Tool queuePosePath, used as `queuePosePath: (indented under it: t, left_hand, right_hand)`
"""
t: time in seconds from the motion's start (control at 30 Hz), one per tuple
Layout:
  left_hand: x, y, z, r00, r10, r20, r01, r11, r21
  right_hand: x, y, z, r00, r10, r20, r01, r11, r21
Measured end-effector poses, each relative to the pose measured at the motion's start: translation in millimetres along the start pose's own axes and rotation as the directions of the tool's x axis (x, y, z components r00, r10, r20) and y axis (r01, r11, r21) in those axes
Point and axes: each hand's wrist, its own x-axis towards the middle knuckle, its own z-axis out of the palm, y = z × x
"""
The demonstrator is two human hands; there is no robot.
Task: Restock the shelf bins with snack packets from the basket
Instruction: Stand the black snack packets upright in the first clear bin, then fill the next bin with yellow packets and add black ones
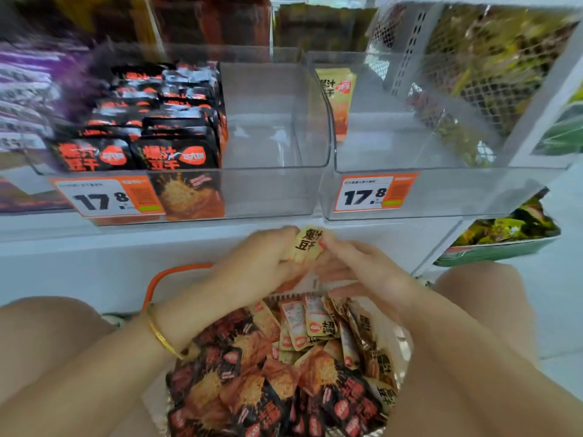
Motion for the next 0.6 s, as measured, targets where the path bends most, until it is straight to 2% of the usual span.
queuePosePath:
  t: [0.07,0.17,0.27,0.37,0.43,0.5,0.6]
  left_hand:
    - [4,20,-21,0.997,-0.028,-0.074,0.012,0.978,-0.208]
    - [19,51,-47,0.990,-0.024,-0.137,-0.039,0.899,-0.435]
    - [42,73,-67,0.955,-0.044,-0.293,-0.115,0.857,-0.502]
    - [66,76,-83,0.876,-0.067,-0.478,-0.136,0.916,-0.378]
    - [84,68,-87,0.876,-0.099,-0.472,-0.035,0.963,-0.268]
    - [101,58,-86,0.899,-0.089,-0.428,0.042,0.992,-0.118]
    - [123,51,-77,0.918,-0.040,-0.395,0.047,0.999,0.008]
  right_hand:
    - [-12,-10,-9,0.983,-0.173,-0.067,0.174,0.985,0.004]
    - [-28,-41,-21,0.909,-0.417,0.002,0.412,0.899,0.146]
    - [-33,-82,-46,0.874,-0.483,-0.055,0.483,0.851,0.206]
    - [-14,-123,-86,0.829,-0.494,-0.263,0.540,0.829,0.147]
    - [17,-144,-107,0.789,-0.479,-0.384,0.515,0.857,-0.010]
    - [63,-153,-117,0.830,-0.413,-0.375,0.395,0.910,-0.127]
    - [132,-149,-116,0.908,-0.301,-0.293,0.237,0.943,-0.234]
